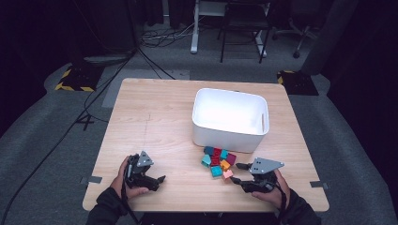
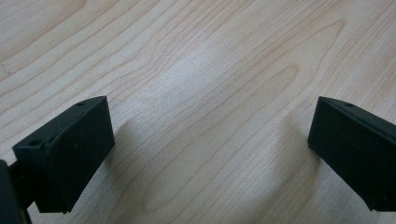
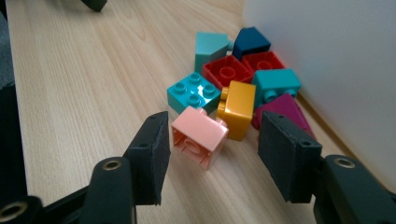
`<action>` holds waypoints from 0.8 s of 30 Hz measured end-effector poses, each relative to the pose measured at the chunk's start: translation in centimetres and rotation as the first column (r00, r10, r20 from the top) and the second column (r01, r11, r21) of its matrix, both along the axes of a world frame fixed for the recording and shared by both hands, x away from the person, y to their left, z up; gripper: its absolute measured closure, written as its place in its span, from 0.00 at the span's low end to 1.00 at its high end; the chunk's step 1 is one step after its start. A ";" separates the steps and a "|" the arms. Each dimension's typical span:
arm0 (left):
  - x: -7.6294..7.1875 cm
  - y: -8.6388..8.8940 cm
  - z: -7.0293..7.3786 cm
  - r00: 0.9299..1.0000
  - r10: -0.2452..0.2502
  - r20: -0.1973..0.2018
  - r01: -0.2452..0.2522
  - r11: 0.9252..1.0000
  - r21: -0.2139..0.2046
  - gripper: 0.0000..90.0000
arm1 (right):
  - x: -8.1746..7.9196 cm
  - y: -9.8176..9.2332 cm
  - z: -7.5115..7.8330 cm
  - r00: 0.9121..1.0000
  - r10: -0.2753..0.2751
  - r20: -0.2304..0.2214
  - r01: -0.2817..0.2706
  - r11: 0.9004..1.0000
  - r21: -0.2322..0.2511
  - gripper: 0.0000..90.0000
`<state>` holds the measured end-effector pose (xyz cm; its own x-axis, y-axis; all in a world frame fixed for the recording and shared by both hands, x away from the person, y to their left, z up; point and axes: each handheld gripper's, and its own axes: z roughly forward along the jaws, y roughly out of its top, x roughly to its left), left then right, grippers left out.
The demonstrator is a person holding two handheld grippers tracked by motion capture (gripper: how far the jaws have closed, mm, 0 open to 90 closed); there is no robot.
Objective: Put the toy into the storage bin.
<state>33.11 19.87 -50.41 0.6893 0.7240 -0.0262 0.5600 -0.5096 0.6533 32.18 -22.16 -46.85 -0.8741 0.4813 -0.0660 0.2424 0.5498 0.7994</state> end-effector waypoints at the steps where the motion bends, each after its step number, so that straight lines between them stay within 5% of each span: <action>1: 0.0 0.0 0.0 1.000 0.000 0.000 0.000 1.000 0.000 0.01 | 0.0 0.2 -0.3 1.000 0.003 -0.009 -0.003 1.000 0.006 0.49; 24: 0.0 0.0 0.0 1.000 0.000 -0.001 0.000 1.000 0.000 0.01 | 0.5 2.5 -3.3 0.999 0.001 -0.039 -0.004 0.998 -0.066 0.43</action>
<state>33.11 19.88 -50.41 0.6895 0.7238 -0.0268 0.5602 -0.5095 0.6531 32.64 -19.68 -50.18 -0.8777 0.4750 -0.0634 0.2712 0.6013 0.7516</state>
